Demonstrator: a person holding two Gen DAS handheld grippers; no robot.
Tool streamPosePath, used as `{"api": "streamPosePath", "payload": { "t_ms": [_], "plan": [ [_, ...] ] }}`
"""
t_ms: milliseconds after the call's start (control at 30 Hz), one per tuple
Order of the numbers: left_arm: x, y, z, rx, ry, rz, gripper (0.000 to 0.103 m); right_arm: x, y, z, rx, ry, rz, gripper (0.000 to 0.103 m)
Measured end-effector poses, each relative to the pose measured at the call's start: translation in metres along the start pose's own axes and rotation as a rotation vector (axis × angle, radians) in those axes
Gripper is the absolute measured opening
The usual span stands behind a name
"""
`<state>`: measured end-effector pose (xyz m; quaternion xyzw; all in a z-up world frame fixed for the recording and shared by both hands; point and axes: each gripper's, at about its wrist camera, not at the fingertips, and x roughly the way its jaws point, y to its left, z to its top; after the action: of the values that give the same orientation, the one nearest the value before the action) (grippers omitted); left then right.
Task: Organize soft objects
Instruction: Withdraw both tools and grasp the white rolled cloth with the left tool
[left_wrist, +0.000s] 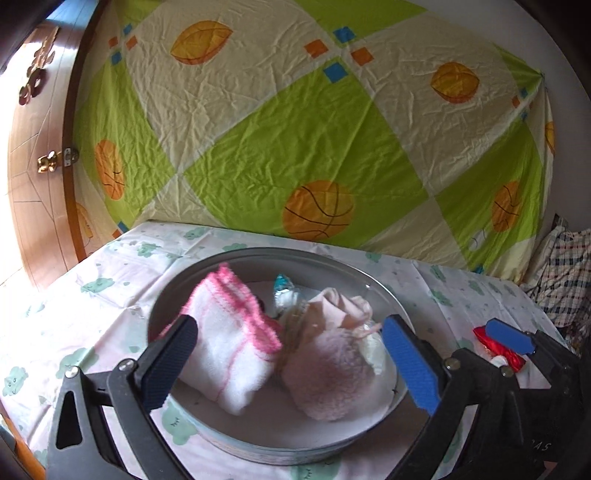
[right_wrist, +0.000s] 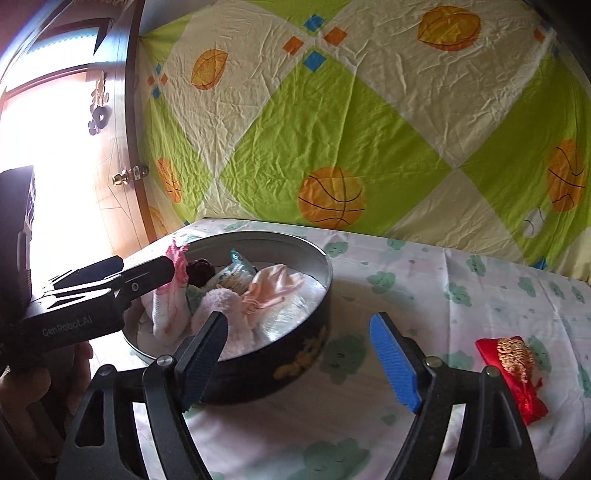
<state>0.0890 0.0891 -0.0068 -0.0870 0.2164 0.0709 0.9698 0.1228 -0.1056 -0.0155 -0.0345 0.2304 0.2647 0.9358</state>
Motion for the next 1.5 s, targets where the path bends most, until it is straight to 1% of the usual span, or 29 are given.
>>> {"api": "streamPosePath", "payload": {
  "t_ms": [333,433,500,600,700,833,900,1033,1100,1133,1167,1200,1233,1267,1300,1367,1433,1500],
  "plan": [
    [0.026,-0.107,-0.029,0.167,0.113,-0.140,0.102,-0.043,-0.107,-0.031,0.097,-0.004,-0.222,0.081],
    [0.032,-0.135,-0.036,0.205,0.144,-0.177,0.102,-0.060,-0.133,-0.038,0.132,-0.017,-0.262,0.081],
    [0.035,-0.152,-0.041,0.221,0.169,-0.216,0.102,-0.067,-0.147,-0.041,0.153,-0.016,-0.282,0.081],
    [0.040,-0.179,-0.047,0.266,0.196,-0.250,0.102,-0.076,-0.163,-0.048,0.180,-0.012,-0.314,0.081],
    [0.042,-0.202,-0.054,0.312,0.217,-0.282,0.102,-0.083,-0.176,-0.052,0.207,-0.016,-0.332,0.081],
    [0.050,-0.229,-0.063,0.369,0.264,-0.324,0.102,-0.088,-0.188,-0.057,0.243,-0.021,-0.349,0.081],
    [0.054,-0.239,-0.068,0.393,0.280,-0.335,0.100,-0.089,-0.190,-0.059,0.254,-0.023,-0.348,0.081],
    [0.065,-0.252,-0.075,0.415,0.346,-0.358,0.094,-0.087,-0.192,-0.061,0.258,-0.018,-0.346,0.082],
    [0.070,-0.254,-0.075,0.408,0.375,-0.373,0.089,-0.085,-0.193,-0.060,0.265,-0.016,-0.343,0.082],
    [0.073,-0.255,-0.076,0.407,0.388,-0.377,0.083,-0.084,-0.194,-0.060,0.269,-0.016,-0.341,0.082],
    [0.075,-0.256,-0.077,0.406,0.402,-0.384,0.074,-0.083,-0.194,-0.060,0.271,-0.015,-0.342,0.082],
    [0.078,-0.256,-0.078,0.402,0.417,-0.390,0.069,-0.082,-0.194,-0.060,0.273,-0.014,-0.343,0.082],
    [0.080,-0.256,-0.078,0.397,0.429,-0.393,0.056,-0.081,-0.195,-0.059,0.276,-0.013,-0.342,0.082],
    [0.083,-0.256,-0.079,0.391,0.443,-0.399,0.049,-0.079,-0.195,-0.059,0.278,-0.011,-0.341,0.082],
    [0.085,-0.255,-0.080,0.385,0.456,-0.409,0.047,-0.078,-0.195,-0.058,0.280,-0.007,-0.339,0.082],
    [0.087,-0.253,-0.080,0.372,0.475,-0.432,0.031,-0.074,-0.196,-0.057,0.288,-0.001,-0.336,0.082],
    [0.084,-0.250,-0.080,0.372,0.466,-0.449,0.031,-0.071,-0.198,-0.057,0.298,0.002,-0.334,0.082],
    [0.083,-0.243,-0.077,0.350,0.447,-0.441,0.031,-0.069,-0.199,-0.056,0.306,0.003,-0.337,0.082]
  ]
}}
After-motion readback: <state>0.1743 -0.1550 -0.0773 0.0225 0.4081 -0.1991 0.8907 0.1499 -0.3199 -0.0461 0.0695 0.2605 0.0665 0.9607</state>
